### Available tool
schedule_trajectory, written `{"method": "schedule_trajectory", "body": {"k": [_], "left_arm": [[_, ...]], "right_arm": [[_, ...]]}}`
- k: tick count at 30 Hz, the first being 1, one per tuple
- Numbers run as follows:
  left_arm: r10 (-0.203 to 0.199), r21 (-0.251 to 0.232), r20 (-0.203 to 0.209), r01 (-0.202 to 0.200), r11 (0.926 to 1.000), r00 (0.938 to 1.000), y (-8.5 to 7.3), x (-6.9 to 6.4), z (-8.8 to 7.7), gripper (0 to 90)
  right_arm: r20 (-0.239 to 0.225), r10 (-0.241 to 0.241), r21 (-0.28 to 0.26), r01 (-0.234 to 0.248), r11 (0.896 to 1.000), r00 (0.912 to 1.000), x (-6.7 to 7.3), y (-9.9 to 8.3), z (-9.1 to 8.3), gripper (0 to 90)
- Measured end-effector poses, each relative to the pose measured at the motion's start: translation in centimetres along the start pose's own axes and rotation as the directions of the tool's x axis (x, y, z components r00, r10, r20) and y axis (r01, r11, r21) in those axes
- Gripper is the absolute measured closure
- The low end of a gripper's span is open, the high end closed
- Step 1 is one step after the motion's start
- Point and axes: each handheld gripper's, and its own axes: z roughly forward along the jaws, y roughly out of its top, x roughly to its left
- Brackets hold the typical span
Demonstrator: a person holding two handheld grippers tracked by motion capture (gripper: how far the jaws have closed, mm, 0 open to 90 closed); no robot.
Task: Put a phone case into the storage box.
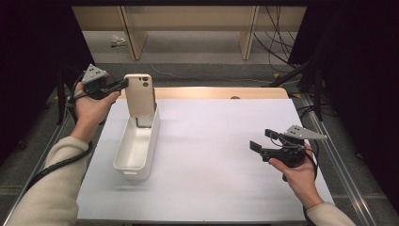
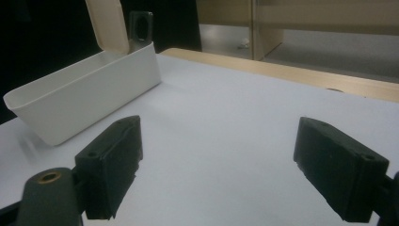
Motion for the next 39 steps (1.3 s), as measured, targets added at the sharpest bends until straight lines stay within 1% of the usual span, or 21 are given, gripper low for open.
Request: {"method": "schedule_trajectory", "body": {"k": [2, 6, 11, 19, 25, 26, 32, 34, 39], "left_arm": [[-0.016, 0.006, 0.0, 0.016, 0.9998, 0.9999, -0.6, 0.3, 0.5, 83.5], [-0.002, 0.04, -0.015, 0.002, 0.9992, 0.9999, -1.8, 0.5, 1.6, 83.5], [-0.018, 0.08, -0.009, 0.019, 0.9966, 0.9998, -3.3, 0.9, 3.0, 83.5], [-0.03, 0.124, -0.003, 0.03, 0.9918, 0.9996, -4.7, 1.3, 4.2, 83.4], [-0.037, 0.146, 0.005, 0.036, 0.9886, 0.9993, -5.1, 1.3, 4.5, 83.5], [-0.032, 0.152, 0.009, 0.031, 0.988, 0.9994, -5.1, 1.4, 4.5, 83.5], [-0.051, 0.174, 0.015, 0.048, 0.9835, 0.9986, -5.6, 1.5, 4.5, 83.6], [-0.059, 0.178, 0.017, 0.055, 0.9825, 0.9981, -5.7, 1.6, 4.4, 83.6], [-0.062, 0.176, 0.009, 0.059, 0.9826, 0.9981, -6.1, 1.7, 4.4, 83.4]], "right_arm": [[0.001, 0.001, -0.001, -0.001, 1.0, 1.0, 0.0, 0.0, 0.0, 16.9], [0.0, 0.002, 0.0, -0.002, 1.0, 1.0, 0.0, 0.0, 0.0, 16.9], [-0.002, 0.004, 0.0, -0.004, 1.0, 1.0, 0.0, 0.0, 0.0, 16.9], [-0.001, 0.011, 0.006, -0.011, 1.0, 0.9999, -0.1, -0.1, 0.1, 16.6], [0.0, 0.013, 0.006, -0.013, 1.0, 0.9999, -0.1, -0.1, 0.1, 16.6], [0.0, 0.014, 0.006, -0.014, 1.0, 0.9999, -0.1, -0.1, 0.1, 16.6], [0.0, 0.013, 0.007, -0.013, 1.0, 0.9999, -0.2, -0.1, 0.2, 16.6], [0.0, 0.014, 0.008, -0.014, 1.0, 0.9999, -0.1, -0.1, 0.2, 16.6], [0.0, 0.013, 0.008, -0.013, 1.0, 0.9999, -0.1, -0.1, 0.2, 16.6]]}}
